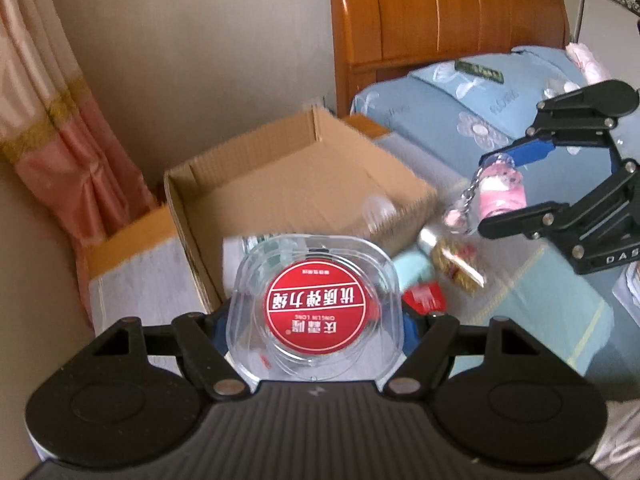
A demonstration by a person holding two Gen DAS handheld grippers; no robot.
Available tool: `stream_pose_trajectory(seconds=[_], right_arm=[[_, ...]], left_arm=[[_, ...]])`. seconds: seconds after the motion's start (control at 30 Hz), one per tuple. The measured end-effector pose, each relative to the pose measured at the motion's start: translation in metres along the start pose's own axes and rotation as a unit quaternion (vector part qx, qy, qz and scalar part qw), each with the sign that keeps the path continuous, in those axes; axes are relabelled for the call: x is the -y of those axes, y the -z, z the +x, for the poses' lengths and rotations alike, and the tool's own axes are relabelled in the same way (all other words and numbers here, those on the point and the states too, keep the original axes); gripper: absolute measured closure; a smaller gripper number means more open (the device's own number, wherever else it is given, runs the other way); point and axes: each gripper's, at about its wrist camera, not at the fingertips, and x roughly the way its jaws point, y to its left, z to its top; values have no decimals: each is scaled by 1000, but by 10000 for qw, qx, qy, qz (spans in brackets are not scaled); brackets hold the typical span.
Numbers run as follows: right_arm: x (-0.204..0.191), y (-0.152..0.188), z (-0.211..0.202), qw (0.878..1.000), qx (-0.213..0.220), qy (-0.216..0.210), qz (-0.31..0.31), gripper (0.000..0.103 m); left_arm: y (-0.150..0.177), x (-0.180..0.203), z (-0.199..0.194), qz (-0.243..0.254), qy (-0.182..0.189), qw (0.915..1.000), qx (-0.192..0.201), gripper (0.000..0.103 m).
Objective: Organize rigid objects
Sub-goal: 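Grasp the pink keychain bottle with the right tool while the left tool lifts the container toward the box, then open both tools over the box to drop the container and pink bottle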
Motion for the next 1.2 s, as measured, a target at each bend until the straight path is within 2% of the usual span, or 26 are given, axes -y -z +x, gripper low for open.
stream_pose_trajectory(seconds=[0.23, 0.57, 0.6, 0.63, 0.73, 0.93, 1.2], right_arm=[[25, -29, 22, 9998, 11, 33, 207, 47], [50, -63, 65, 9994, -30, 63, 351, 47], [51, -65, 68, 9992, -2, 78, 395, 41], [53, -66, 70, 9990, 5, 62, 439, 29], [54, -67, 71, 9987, 112, 61, 498, 14], [58, -60, 71, 9978, 88, 77, 648, 5], [56, -47, 72, 9968, -58, 40, 790, 3]], left_arm=[[-42, -18, 21, -36, -55, 9999, 126, 29], [-72, -46, 55, -242, -253, 9994, 61, 29], [-74, -47, 58, -254, -256, 9993, 51, 29], [-76, -49, 61, -266, -266, 9993, 41, 29], [-81, -53, 69, -291, -267, 9992, 11, 29], [-86, -56, 83, -287, -241, 9993, -52, 29], [-88, -60, 104, -410, -227, 9987, -206, 29]])
